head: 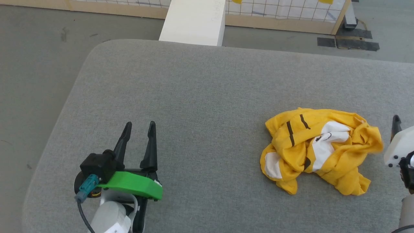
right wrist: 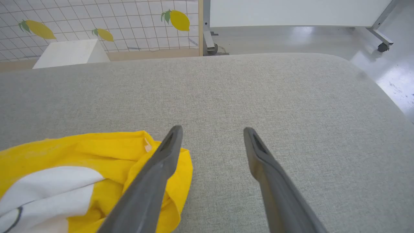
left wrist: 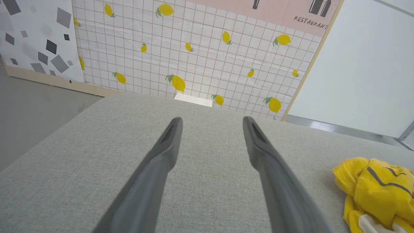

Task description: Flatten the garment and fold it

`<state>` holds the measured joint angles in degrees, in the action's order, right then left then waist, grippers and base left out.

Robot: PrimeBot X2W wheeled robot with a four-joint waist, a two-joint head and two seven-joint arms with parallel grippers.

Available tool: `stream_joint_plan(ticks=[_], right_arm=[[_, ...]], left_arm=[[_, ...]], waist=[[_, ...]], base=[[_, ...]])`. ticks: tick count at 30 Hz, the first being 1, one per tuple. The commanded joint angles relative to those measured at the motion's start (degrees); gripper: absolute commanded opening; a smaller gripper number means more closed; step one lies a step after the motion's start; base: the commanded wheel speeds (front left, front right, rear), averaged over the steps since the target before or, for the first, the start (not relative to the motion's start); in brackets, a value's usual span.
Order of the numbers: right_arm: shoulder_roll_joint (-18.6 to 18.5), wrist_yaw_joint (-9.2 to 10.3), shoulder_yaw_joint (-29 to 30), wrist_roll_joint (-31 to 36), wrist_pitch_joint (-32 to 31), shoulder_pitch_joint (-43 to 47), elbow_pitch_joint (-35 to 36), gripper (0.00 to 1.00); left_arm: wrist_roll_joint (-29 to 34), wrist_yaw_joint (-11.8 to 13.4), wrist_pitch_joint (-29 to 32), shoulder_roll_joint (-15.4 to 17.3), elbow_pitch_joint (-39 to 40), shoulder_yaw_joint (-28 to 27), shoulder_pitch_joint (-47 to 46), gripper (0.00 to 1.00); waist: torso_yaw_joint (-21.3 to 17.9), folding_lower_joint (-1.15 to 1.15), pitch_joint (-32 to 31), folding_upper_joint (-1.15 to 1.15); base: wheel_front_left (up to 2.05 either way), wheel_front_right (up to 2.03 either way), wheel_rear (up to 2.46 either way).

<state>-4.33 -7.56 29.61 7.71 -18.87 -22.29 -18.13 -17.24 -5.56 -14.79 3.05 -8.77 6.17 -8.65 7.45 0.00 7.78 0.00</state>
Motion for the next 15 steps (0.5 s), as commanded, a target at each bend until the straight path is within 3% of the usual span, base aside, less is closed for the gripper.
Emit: stream_joint_plan(ticks=[1, 9, 15], right_arm=[[0.4, 0.08, -0.5, 0.0, 2.7, 1.0, 0.5, 1.0], [1.4, 0.08, -12.2, -7.2, 15.4, 12.2, 8.3, 1.0], [1.4, 0.08, -21.7, -12.3, 21.9, 20.3, 13.7, 1.0]], left_arm=[[-0.6, -0.2, -0.2, -0.2, -0.2, -0.2, -0.3, 1.0], [-0.7, -0.5, -0.2, -0.2, -0.9, 0.7, 1.3, 1.0], [-1.5, -1.1, -0.2, -0.2, -3.9, 7.3, -0.1, 1.0]], waist=[[-0.7, 0.0, -0.7, 0.0], [-5.3, 0.0, -3.1, 0.0], [-10.1, 0.0, -3.6, 0.0]], base=[[0.0, 0.0, 0.0], [0.0, 0.0, 0.0], [0.0, 0.0, 0.0]])
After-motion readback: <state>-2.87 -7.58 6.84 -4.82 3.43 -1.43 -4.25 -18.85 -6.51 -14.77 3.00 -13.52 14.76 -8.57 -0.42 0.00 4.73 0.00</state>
